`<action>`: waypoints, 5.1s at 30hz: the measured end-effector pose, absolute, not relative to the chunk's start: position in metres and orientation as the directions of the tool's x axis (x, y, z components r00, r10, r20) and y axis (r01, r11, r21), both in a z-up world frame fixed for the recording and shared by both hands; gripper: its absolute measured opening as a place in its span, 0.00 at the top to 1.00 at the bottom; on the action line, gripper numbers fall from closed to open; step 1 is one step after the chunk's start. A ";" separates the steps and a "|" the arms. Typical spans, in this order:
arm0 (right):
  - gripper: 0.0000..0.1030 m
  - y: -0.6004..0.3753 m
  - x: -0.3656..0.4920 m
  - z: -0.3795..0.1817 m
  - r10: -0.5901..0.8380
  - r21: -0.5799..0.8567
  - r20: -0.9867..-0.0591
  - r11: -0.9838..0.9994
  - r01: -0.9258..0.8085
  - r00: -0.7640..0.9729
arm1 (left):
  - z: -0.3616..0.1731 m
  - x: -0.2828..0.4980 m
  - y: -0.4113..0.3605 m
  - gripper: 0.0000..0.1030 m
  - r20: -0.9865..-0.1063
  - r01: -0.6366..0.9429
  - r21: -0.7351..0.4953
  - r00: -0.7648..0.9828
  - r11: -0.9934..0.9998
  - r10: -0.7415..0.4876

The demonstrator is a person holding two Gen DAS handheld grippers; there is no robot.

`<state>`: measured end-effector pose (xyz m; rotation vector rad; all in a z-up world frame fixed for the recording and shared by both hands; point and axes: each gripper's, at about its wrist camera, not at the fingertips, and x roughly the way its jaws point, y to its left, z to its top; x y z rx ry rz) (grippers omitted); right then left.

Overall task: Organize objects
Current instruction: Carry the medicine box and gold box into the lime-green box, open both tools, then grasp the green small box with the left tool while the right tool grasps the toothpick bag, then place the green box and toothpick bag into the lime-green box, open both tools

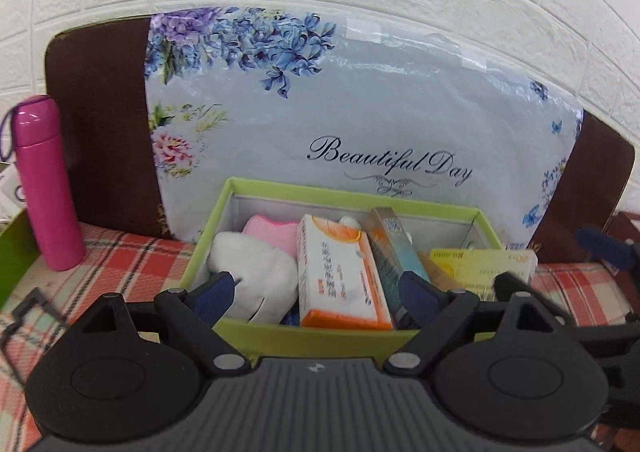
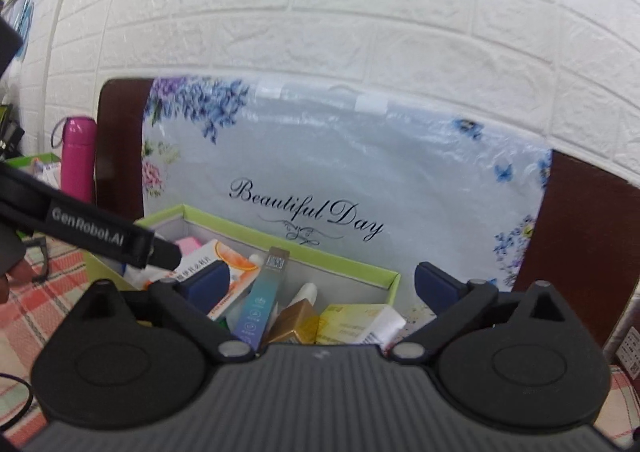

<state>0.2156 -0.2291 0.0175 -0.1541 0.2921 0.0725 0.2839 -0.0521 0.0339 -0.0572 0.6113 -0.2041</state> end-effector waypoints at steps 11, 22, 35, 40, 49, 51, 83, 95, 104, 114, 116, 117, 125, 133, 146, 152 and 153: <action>0.00 -0.227 0.118 0.035 0.080 -0.128 -0.253 0.985 -0.115 0.964 | 0.049 0.205 -0.049 0.11 -0.555 0.212 -0.097 0.799 0.972 -0.230; 0.00 -0.235 0.045 -0.005 0.133 -0.022 -0.319 0.989 -0.147 0.938 | 0.012 0.138 -0.039 0.11 -0.586 0.232 -0.152 0.761 0.961 -0.277; 0.20 -0.228 0.081 -0.077 0.297 0.033 -0.553 0.941 -0.336 0.778 | -0.027 0.115 -0.027 0.25 -0.629 0.255 -0.212 0.703 0.943 -0.332; 0.20 -0.231 0.095 -0.085 0.301 0.014 -0.569 0.934 -0.357 0.765 | -0.034 0.118 -0.039 0.33 -0.630 0.318 -0.214 0.678 0.924 -0.379; 0.58 -0.244 0.060 -0.085 0.319 0.041 -0.611 0.927 -0.374 0.724 | -0.061 0.137 -0.064 0.36 -0.658 0.353 -0.188 0.647 0.916 -0.385; 0.58 -0.245 0.049 -0.084 0.329 0.055 -0.612 0.925 -0.376 0.719 | -0.063 0.142 -0.066 0.36 -0.653 0.343 -0.199 0.652 0.918 -0.385; 0.32 -0.192 -0.011 -0.079 0.233 -0.001 -0.637 0.953 -0.304 0.734 | -0.062 0.080 -0.032 0.68 -0.710 0.344 -0.159 0.612 0.925 -0.349; 0.74 -0.196 -0.007 -0.078 0.239 0.068 -0.639 0.964 -0.257 0.731 | -0.066 0.084 -0.033 0.78 -0.700 0.350 -0.170 0.615 0.921 -0.363; 0.78 -0.191 0.008 -0.029 0.279 0.064 -0.533 0.955 -0.290 0.799 | -0.030 0.092 -0.028 0.78 -0.628 0.398 -0.223 0.640 0.890 -0.443; 0.78 -0.203 0.087 0.038 0.232 -0.009 -0.380 0.967 -0.254 0.896 | 0.047 0.152 -0.029 0.78 -0.489 0.416 -0.240 0.728 0.877 -0.480; 0.78 -0.206 0.112 0.044 0.210 -0.024 -0.364 0.972 -0.234 0.908 | 0.058 0.171 -0.034 0.78 -0.473 0.396 -0.226 0.754 0.890 -0.456; 0.78 -0.207 0.125 0.046 0.195 -0.034 -0.355 0.975 -0.221 0.914 | 0.062 0.182 -0.036 0.78 -0.469 0.385 -0.229 0.762 0.894 -0.448; 0.78 -0.219 0.216 0.026 0.085 -0.076 -0.341 0.990 -0.118 0.936 | 0.064 0.279 -0.054 0.78 -0.480 0.303 -0.260 0.783 0.917 -0.395; 0.65 -0.217 0.270 -0.011 0.026 -0.137 -0.395 0.987 -0.087 0.918 | 0.035 0.327 -0.070 0.69 -0.479 0.275 -0.231 0.802 0.933 -0.355; 0.03 -0.212 0.219 -0.003 0.019 -0.162 -0.299 0.984 -0.070 0.954 | 0.035 0.287 -0.059 0.24 -0.472 0.267 -0.159 0.825 0.951 -0.311; 0.00 -0.214 0.166 0.014 0.039 -0.142 -0.269 0.987 -0.080 0.962 | 0.046 0.241 -0.055 0.24 -0.515 0.211 -0.104 0.825 0.972 -0.234; 0.00 -0.214 0.156 0.014 0.042 -0.136 -0.268 0.987 -0.081 0.963 | 0.046 0.233 -0.053 0.24 -0.515 0.212 -0.109 0.824 0.971 -0.237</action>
